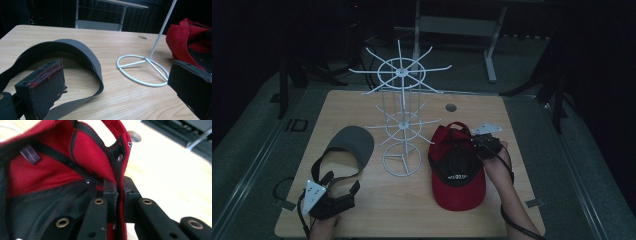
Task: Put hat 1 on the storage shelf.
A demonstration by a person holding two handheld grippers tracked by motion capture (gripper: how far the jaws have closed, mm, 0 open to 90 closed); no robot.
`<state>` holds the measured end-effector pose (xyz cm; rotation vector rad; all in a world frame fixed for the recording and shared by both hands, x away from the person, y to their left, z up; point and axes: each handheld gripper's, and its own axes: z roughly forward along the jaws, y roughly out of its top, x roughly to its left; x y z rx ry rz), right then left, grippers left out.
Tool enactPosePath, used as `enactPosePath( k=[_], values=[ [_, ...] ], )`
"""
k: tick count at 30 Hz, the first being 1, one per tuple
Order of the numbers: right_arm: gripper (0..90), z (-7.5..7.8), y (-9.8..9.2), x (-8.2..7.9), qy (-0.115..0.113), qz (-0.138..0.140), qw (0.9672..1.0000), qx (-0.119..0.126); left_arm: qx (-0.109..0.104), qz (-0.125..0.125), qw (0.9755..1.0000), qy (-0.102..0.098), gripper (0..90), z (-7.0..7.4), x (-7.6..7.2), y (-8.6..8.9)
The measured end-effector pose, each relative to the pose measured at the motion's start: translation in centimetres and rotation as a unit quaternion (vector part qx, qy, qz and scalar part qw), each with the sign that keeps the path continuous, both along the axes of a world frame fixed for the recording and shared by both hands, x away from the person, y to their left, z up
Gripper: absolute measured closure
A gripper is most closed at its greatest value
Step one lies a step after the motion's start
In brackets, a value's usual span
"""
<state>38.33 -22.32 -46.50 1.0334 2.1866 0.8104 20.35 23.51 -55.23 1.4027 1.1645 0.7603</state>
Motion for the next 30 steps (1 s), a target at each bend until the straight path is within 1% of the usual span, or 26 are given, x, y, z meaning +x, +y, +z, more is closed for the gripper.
enactPosePath(
  k=[6,8,12,13,15,17,18,22,24,25,27,30],
  values=[
    [84.2,2.2,-0.4,-1.0,-0.021,-0.008,0.9995,0.023,0.0,-0.001,1.0,0.0,1.5,0.0,0.0,0.0],
    [84.1,3.0,-0.4,-1.4,-0.032,-0.011,0.999,0.029,0.0,-0.002,1.0,0.001,1.5,0.0,0.1,-0.1],
    [84.0,4.7,-0.5,-2.2,-0.059,-0.013,0.9977,0.031,0.001,-0.001,1.0,0.0,1.5,0.0,0.0,-0.1],
    [84.0,4.9,-0.6,-2.3,-0.062,-0.013,0.9973,0.036,0.002,-0.003,1.0,0.0,1.5,0.0,0.1,0.0],
    [84.0,5.7,-0.7,-2.6,-0.073,-0.014,0.9966,0.036,0.004,-0.003,1.0,0.002,1.5,0.0,0.1,0.0],
    [84.1,6.2,-0.9,-2.8,-0.078,-0.015,0.9959,0.042,0.003,-0.004,1.0,0.002,1.5,0.0,0.1,0.0],
    [84.0,6.6,-1.0,-3.0,-0.084,-0.018,0.9954,0.042,0.003,-0.003,1.0,0.002,1.5,0.0,0.1,0.0],
    [84.0,7.6,-1.3,-3.5,-0.095,-0.018,0.9936,0.057,0.005,-0.007,1.0,0.005,1.5,0.0,0.1,-0.1],
    [84.0,8.1,-1.6,-3.8,-0.099,-0.015,0.9924,0.071,-0.004,-0.013,0.9999,0.007,1.5,0.0,0.1,0.0],
    [84.0,8.3,-1.6,-3.9,-0.1,-0.013,0.9921,0.074,-0.006,-0.015,0.9998,0.008,1.5,0.0,0.1,0.0],
    [84.0,8.8,-1.8,-4.3,-0.106,-0.014,0.9911,0.079,-0.001,-0.012,0.9999,0.006,1.5,0.0,0.1,0.0],
    [84.0,9.3,-1.8,-4.8,-0.111,-0.013,0.9902,0.084,-0.001,-0.009,0.9999,0.005,1.5,0.0,0.1,0.0]
  ],
)
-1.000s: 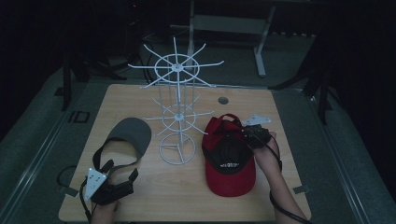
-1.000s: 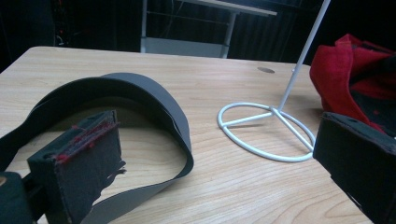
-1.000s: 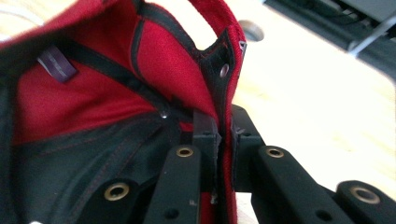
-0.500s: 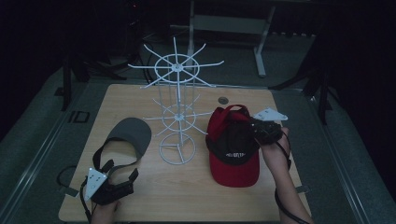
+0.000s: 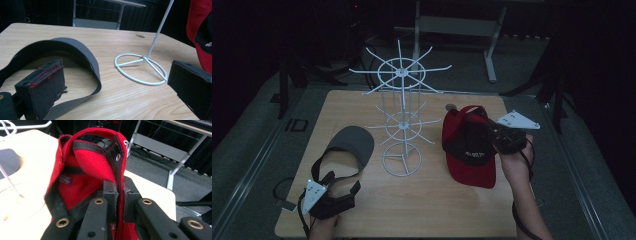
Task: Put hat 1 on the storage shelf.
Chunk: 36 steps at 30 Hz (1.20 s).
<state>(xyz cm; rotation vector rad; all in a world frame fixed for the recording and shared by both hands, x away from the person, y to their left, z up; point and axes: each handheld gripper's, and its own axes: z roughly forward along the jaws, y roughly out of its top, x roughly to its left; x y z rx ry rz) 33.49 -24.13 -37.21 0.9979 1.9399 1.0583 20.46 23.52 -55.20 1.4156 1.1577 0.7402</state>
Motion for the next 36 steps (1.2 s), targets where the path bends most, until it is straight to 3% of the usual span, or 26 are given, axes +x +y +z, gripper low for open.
enactPosePath(
  k=[4,8,11,14,17,23,27,31,36],
  values=[
    [84.0,0.8,0.0,-0.6,-0.009,0.003,0.9999,0.008,-0.006,0.005,1.0,0.0,1.5,0.1,0.0,0.1],
    [84.0,1.7,-0.2,-1.3,-0.023,0.0,0.9997,0.013,0.011,0.011,0.9998,0.008,1.5,0.2,-0.1,0.0],
    [83.9,2.3,-0.5,-1.8,-0.031,-0.001,0.9994,0.015,0.017,-0.029,0.9993,0.017,1.5,0.2,-0.2,-0.1],
    [84.0,2.6,-0.8,-2.3,-0.036,0.003,0.9991,0.02,0.009,-0.036,0.9985,0.039,1.5,-0.1,0.0,-0.3],
    [83.9,2.8,-0.8,-2.8,-0.04,0.008,0.999,0.02,0.006,-0.041,0.9983,0.041,1.5,0.3,-0.2,-0.5],
    [83.9,3.3,-1.0,-4.5,-0.05,0.022,0.998,0.032,0.032,-0.063,0.9974,0.013,1.5,2.0,-1.0,-2.3],
    [83.9,4.0,-1.0,-5.8,-0.062,0.032,0.997,0.034,0.022,-0.095,0.9952,0.0,1.5,3.6,-1.3,-3.7],
    [83.9,4.4,-1.2,-6.9,-0.062,0.049,0.9953,0.057,0.004,-0.117,0.9927,-0.026,1.5,5.6,-1.8,-5.0],
    [83.9,4.8,-0.7,-8.1,-0.075,0.061,0.9942,0.047,0.024,-0.134,0.9894,-0.049,1.5,8.6,-2.2,-6.3]
  ],
)
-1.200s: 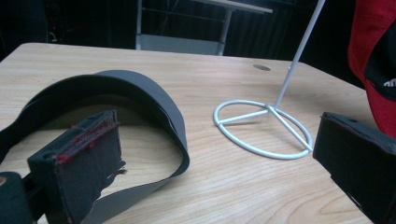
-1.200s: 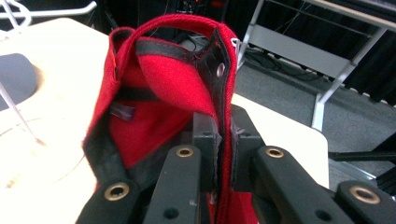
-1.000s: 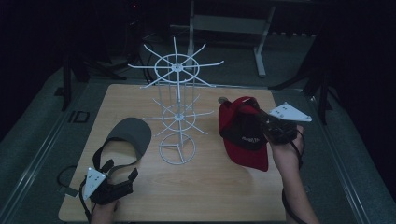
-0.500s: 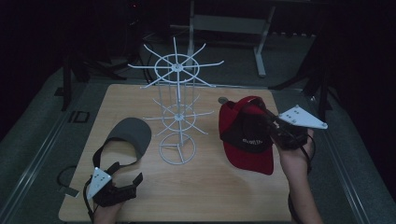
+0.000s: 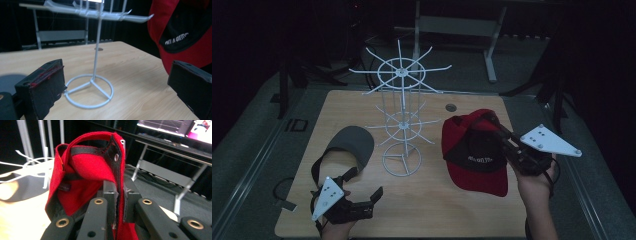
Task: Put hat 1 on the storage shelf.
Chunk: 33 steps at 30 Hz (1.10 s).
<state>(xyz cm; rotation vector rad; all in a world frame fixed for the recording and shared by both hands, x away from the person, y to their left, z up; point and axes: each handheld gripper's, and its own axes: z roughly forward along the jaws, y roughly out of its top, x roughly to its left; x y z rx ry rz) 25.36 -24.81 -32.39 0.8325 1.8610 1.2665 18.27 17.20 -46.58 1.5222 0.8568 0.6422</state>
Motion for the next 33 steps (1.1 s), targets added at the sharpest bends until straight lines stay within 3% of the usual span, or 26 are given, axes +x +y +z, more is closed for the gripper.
enactPosePath(
  k=[2,4,11,14,20,23,33],
  values=[
    [83.8,0.2,0.1,-0.3,-0.005,0.003,1.0,0.0,0.012,-0.006,0.9999,0.004,1.6,1.2,0.1,-0.6],
    [83.9,0.5,0.2,-0.7,-0.009,0.008,0.9999,0.003,0.009,-0.022,0.9997,0.01,1.5,2.2,0.2,-1.3],
    [83.8,0.8,0.4,-1.6,-0.012,0.015,0.9998,0.007,0.018,-0.066,0.9975,-0.017,1.5,4.9,0.3,-4.3],
    [83.8,0.9,0.6,-2.1,-0.016,0.022,0.9996,0.009,0.026,-0.083,0.9959,-0.022,1.5,5.7,0.7,-5.8],
    [83.8,1.7,1.0,-3.1,-0.024,0.04,0.9988,0.009,0.031,-0.111,0.9932,-0.012,2.8,6.4,2.1,-8.5],
    [83.8,1.8,1.3,-3.6,-0.028,0.046,0.9985,0.005,0.033,-0.125,0.9914,-0.02,2.8,7.1,2.4,-9.7],
    [83.8,1.6,2.0,-4.2,-0.027,0.063,0.9976,0.007,0.057,-0.126,0.9894,-0.046,4.4,9.8,4.8,-12.6]
  ],
)
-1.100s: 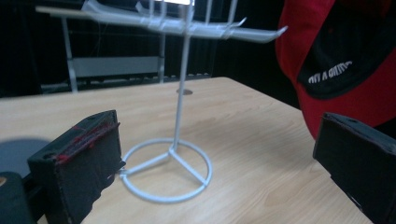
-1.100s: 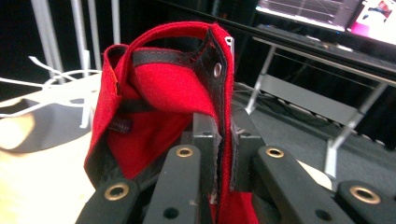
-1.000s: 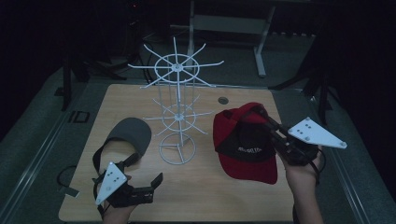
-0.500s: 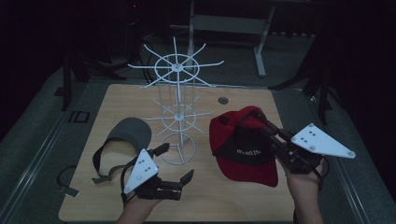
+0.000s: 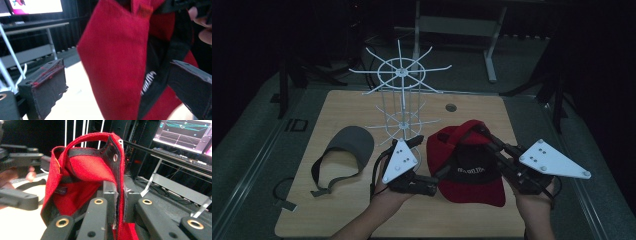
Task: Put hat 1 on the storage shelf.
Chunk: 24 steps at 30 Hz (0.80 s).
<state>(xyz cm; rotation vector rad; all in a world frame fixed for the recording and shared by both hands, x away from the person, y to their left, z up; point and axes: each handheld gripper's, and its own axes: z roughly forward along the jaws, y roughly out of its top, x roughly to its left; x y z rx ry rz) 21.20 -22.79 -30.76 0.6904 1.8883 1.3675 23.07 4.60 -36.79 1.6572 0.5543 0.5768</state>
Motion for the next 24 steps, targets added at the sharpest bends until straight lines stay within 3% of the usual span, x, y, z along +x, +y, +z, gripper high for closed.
enactPosePath(
  k=[5,10,12,18,24],
  values=[
    [83.8,0.0,0.0,0.3,0.0,0.001,1.0,-0.002,0.006,0.008,0.9999,-0.007,7.5,1.0,1.2,-1.0],
    [83.7,-0.1,0.0,0.4,0.002,0.001,1.0,-0.003,0.034,0.003,0.9994,0.011,17.6,1.5,2.2,-2.2],
    [83.7,-0.2,-0.1,0.5,0.005,0.0,1.0,-0.003,0.033,0.012,0.9993,0.012,22.3,1.6,2.5,-2.5],
    [83.7,-0.7,0.0,0.9,0.012,0.002,0.9999,-0.002,0.036,0.033,0.9987,0.015,44.2,1.8,3.1,-3.4],
    [83.7,-1.2,0.2,1.0,0.019,0.007,0.9998,-0.004,0.043,0.02,0.9987,0.022,67.5,1.8,3.4,-4.0]
  ],
)
